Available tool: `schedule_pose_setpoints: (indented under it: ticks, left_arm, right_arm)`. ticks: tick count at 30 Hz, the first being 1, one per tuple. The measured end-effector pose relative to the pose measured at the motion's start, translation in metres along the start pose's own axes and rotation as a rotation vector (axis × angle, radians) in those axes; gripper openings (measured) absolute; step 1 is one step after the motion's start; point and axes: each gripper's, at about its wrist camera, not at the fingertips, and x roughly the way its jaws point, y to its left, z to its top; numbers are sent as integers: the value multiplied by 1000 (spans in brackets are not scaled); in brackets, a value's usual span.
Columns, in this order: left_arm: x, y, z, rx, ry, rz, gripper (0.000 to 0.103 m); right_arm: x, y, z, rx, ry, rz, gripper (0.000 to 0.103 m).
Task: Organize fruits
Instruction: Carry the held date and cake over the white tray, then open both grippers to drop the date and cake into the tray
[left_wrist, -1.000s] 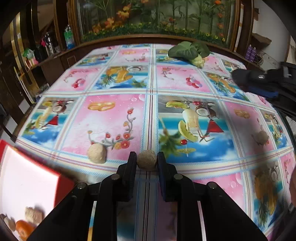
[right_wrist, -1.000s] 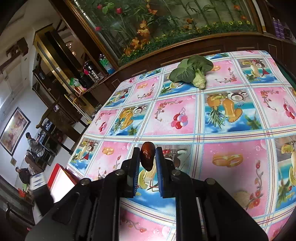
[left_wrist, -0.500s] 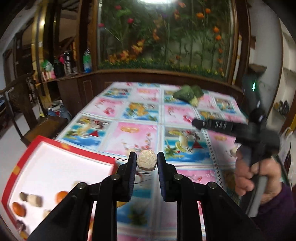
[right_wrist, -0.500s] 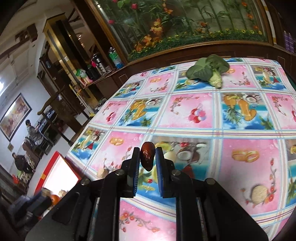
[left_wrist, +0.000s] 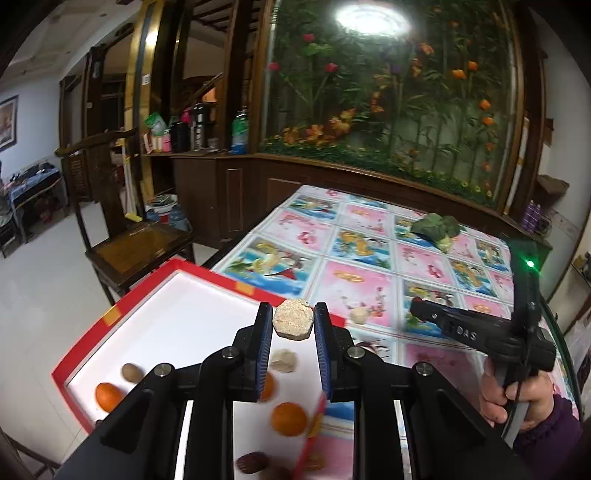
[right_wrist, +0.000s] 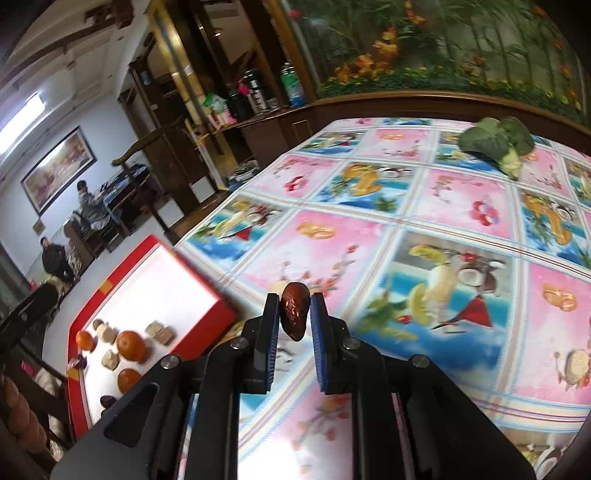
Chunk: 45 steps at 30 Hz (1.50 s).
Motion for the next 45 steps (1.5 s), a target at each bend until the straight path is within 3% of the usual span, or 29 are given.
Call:
schedule_pose_setpoints:
  ticks: [7, 15, 22, 45]
  left_arm:
    - [-6, 27, -3, -37, 0, 29, 21]
    - [-8, 64, -8, -82, 10, 72, 21]
    - [2, 90, -21, -118, 54, 131, 21]
    - [32, 92, -39, -97, 157, 187, 21]
  right_arm:
    - [6, 48, -6, -25, 9, 93, 19]
    - [33, 132, -4, -54, 27, 262, 19]
    - [62, 166, -16, -132, 84, 260, 19]
    - [66, 162, -34, -210, 96, 187, 19]
